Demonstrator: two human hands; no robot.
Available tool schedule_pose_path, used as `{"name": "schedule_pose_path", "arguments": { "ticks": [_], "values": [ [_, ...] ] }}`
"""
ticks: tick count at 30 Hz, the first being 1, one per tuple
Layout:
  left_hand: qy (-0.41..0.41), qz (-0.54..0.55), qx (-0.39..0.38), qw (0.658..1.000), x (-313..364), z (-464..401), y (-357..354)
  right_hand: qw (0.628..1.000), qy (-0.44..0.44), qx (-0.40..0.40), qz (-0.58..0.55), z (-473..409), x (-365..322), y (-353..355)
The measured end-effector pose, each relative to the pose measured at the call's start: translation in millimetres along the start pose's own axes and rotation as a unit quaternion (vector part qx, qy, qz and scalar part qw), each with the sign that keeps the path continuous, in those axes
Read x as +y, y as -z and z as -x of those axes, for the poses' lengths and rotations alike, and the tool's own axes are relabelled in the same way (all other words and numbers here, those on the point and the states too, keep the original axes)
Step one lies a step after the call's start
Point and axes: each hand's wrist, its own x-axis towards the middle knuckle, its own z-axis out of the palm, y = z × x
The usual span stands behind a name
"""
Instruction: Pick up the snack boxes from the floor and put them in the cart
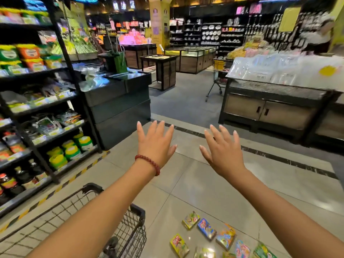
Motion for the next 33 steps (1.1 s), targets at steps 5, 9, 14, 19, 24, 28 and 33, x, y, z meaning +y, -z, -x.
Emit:
{"name": "schedule_pose_path", "arguments": {
  "ticks": [5, 9, 14, 19, 24, 28, 33],
  "values": [
    [0.013, 0.021, -0.012, 1.0, 49, -66, -35, 1.0, -0.004, -0.003, 0.02, -41, 72, -43],
    [0.022, 0.045, -0.069, 0.996, 83, -102, -97, 0.999, -0.012, -0.047, 0.005, -65, 114, -117],
    [0.035, 0.067, -0.15, 0.986, 115, -102, -225, 0.994, -0.016, -0.096, -0.04, -57, 125, -250],
    [0.036, 0.091, -0.255, 0.962, 154, -80, -391, 0.984, -0.018, -0.16, -0.077, -1, 113, -409],
    [0.091, 0.123, -0.337, 0.929, 182, -16, -542, 0.963, -0.036, -0.247, -0.106, 84, 93, -560],
    [0.11, 0.124, -0.417, 0.894, 206, 57, -650, 0.936, -0.039, -0.329, -0.117, 171, 78, -662],
    [0.164, 0.115, -0.462, 0.864, 242, 118, -780, 0.922, -0.005, -0.372, -0.111, 256, 68, -772]
  ]
}}
